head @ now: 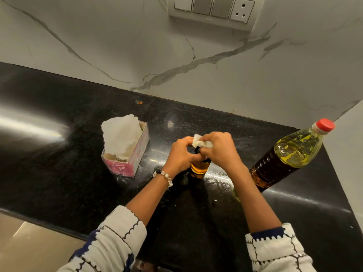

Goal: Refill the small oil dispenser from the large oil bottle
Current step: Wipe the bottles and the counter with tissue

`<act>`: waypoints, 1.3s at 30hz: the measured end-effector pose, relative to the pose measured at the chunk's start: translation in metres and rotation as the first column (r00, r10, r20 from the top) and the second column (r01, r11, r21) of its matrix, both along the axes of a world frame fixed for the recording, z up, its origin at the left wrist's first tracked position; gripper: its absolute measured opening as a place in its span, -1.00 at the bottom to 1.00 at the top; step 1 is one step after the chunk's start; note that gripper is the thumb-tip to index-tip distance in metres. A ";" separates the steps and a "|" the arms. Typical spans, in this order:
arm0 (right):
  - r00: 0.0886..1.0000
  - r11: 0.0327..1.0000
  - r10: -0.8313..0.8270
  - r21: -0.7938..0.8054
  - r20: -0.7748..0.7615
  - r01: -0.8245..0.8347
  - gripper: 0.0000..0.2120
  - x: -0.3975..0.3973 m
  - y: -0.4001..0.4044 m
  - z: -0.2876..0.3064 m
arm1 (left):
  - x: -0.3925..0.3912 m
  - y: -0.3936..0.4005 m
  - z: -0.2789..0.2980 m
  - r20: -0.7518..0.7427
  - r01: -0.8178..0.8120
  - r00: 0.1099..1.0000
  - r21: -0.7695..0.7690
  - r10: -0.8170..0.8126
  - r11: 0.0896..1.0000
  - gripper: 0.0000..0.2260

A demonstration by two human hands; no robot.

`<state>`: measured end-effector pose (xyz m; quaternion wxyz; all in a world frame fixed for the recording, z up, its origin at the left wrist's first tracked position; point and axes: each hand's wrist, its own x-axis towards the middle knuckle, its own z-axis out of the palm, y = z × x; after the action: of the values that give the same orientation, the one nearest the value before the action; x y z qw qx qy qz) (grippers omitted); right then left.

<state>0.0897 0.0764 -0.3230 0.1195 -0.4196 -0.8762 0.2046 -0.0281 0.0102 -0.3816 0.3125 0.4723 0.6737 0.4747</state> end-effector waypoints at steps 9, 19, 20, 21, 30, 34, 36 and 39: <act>0.981 0.984 0.170 -0.059 0.091 -0.166 -0.65 0.018 0.012 0.016 | 0.000 -0.002 0.001 -0.016 0.014 1.000 0.014 -0.014 1.000 -0.63; 0.850 0.910 0.401 -0.038 0.341 -0.414 -0.76 0.002 0.026 0.025 | -0.005 0.002 0.004 -0.005 0.046 0.999 -0.033 -0.046 0.998 -0.61; 0.869 0.917 0.391 -0.045 0.302 -0.397 -0.76 0.005 0.027 0.025 | -0.006 0.003 0.003 0.002 0.050 0.999 -0.039 -0.050 0.998 -0.61; 0.890 0.925 0.377 -0.051 0.257 -0.377 -0.76 0.008 0.028 0.025 | -0.007 0.004 0.002 0.009 0.052 0.999 -0.051 -0.052 0.997 -0.61; 0.922 0.937 -0.044 -0.336 -0.385 -0.096 -0.82 0.036 0.045 0.009 | -0.016 0.009 0.013 0.027 0.122 0.993 -0.193 -0.119 0.974 -0.55; 0.903 0.953 -0.126 -0.302 -0.412 -0.005 -0.80 0.030 0.040 -0.014 | -0.017 0.007 0.016 0.130 0.107 0.988 -0.147 -0.087 0.983 -0.50; 0.946 0.980 -0.039 -0.195 -0.321 -0.025 -0.79 0.028 0.032 -0.026 | -0.013 0.003 0.013 0.131 0.012 0.991 -0.115 0.003 0.993 -0.55; 0.945 0.998 0.053 -0.015 -0.322 -0.061 -0.71 0.032 0.015 -0.039 | -0.004 -0.004 0.003 0.092 -0.089 0.991 -0.075 0.096 0.993 -0.57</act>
<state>0.1218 0.0914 -0.3620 0.2496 -0.3565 -0.8542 0.2845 -0.0319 0.0061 -0.3782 0.3385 0.4058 0.6957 0.4865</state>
